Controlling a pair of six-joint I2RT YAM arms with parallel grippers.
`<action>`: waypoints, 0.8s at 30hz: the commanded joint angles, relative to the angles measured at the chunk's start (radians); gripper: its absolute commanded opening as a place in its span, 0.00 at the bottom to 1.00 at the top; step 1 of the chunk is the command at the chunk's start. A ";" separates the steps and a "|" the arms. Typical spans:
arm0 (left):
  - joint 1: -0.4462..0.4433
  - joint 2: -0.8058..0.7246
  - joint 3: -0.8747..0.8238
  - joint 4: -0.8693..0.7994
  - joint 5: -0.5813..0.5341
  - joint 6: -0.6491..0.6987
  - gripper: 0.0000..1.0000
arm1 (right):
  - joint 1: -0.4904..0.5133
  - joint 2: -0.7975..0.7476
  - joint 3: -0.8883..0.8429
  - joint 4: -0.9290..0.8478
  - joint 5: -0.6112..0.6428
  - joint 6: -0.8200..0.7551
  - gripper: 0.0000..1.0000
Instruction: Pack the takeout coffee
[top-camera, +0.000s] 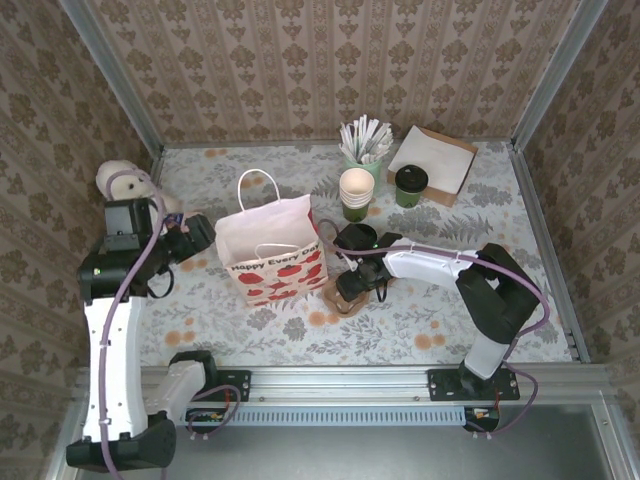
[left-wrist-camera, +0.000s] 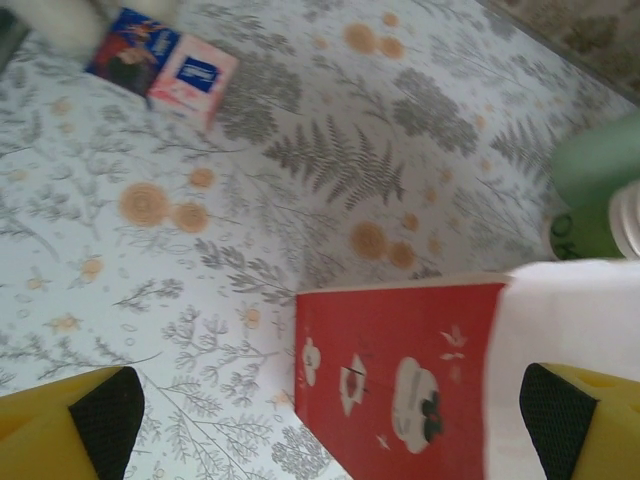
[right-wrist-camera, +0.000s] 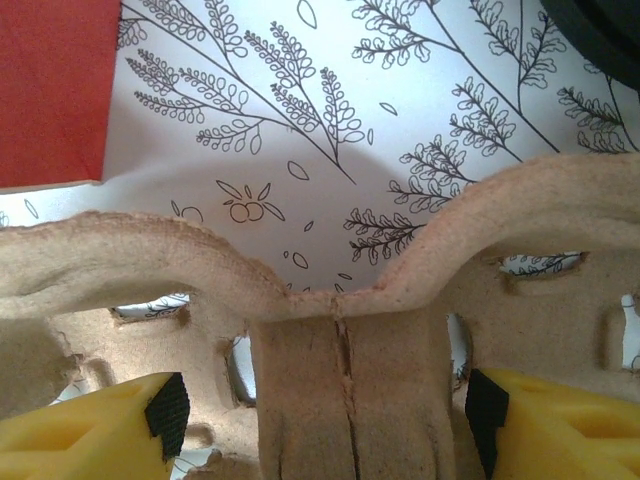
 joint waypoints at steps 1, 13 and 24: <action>0.041 0.003 -0.051 0.031 -0.046 -0.031 1.00 | 0.007 0.017 -0.001 -0.042 0.029 -0.041 0.74; 0.100 0.120 -0.250 -0.050 -0.194 -0.274 1.00 | 0.007 0.036 0.013 -0.107 0.163 0.085 0.59; 0.042 0.151 -0.348 -0.034 -0.154 -0.379 1.00 | -0.003 -0.017 -0.018 -0.072 0.180 0.213 0.59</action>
